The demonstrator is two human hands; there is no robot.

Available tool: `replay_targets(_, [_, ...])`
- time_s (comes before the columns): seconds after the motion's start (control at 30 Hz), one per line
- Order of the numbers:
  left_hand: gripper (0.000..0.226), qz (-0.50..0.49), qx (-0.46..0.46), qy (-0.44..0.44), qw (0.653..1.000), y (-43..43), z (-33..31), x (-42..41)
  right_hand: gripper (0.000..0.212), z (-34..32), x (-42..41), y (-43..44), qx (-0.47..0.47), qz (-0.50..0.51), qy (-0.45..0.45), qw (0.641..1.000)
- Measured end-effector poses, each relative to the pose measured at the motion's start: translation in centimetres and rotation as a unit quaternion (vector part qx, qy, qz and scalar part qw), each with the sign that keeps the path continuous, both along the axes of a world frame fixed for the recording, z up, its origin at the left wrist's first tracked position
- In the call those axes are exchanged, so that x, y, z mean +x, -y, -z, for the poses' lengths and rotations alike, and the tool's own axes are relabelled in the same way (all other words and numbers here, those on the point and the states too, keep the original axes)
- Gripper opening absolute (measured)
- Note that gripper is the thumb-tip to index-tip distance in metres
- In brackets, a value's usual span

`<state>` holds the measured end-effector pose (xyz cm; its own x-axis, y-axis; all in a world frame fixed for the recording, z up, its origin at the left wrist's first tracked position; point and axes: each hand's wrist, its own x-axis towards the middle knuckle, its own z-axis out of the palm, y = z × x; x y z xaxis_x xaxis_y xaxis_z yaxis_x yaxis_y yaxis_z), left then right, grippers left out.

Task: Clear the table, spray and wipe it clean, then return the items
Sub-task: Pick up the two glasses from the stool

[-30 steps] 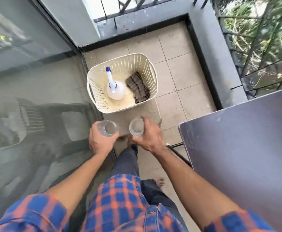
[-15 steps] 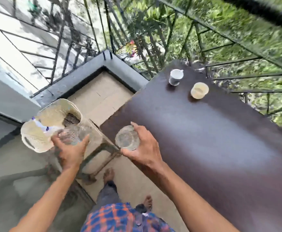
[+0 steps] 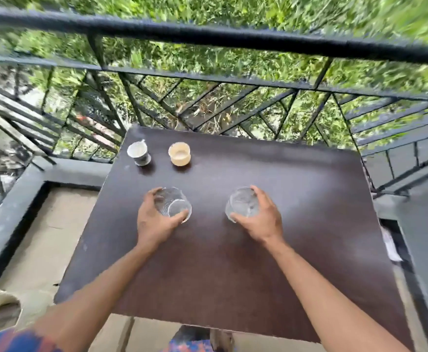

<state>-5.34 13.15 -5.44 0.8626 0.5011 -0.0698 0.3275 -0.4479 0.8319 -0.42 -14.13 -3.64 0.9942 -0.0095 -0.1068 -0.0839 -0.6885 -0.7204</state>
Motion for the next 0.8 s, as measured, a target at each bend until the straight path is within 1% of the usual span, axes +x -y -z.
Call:
replay_targets(0.17, [0.075, 0.112, 0.013, 0.020, 0.993, 3.2, 0.8, 9.6, 0.093, 0.7, 5.8, 2.3, -0.032, 0.052, -0.010, 0.998])
replay_targets(0.3, [0.079, 0.151, 0.015, 0.022, 0.988, 5.1, 1.2, 16.4, 0.095, 1.2, 11.3, 2.7, -0.052, 0.074, -0.017, 0.996])
replay_targets(0.37, [0.084, 0.167, 0.024, 0.027, 0.985, 6.0, 1.0, 18.4, 0.098, 1.1, 13.1, 2.9, -0.058, 0.082, -0.014, 0.995])
replay_targets(0.6, [0.092, 0.181, 0.021, 0.000, 0.983, 7.1, 1.6, 24.4, 0.098, 2.4, 19.5, 2.8, -0.061, 0.087, -0.025, 0.994])
replay_targets(0.7, [0.094, 0.175, 0.016, -0.016, 0.984, 7.0, 1.8, 25.4, 0.098, 2.8, 20.8, 2.3, -0.066, 0.080, -0.028, 0.994])
replay_targets(0.8, [0.094, 0.191, 0.023, -0.013, 0.981, 7.1, 2.0, 26.1, 0.100, 3.2, 21.3, 1.7, -0.067, 0.081, -0.024, 0.994])
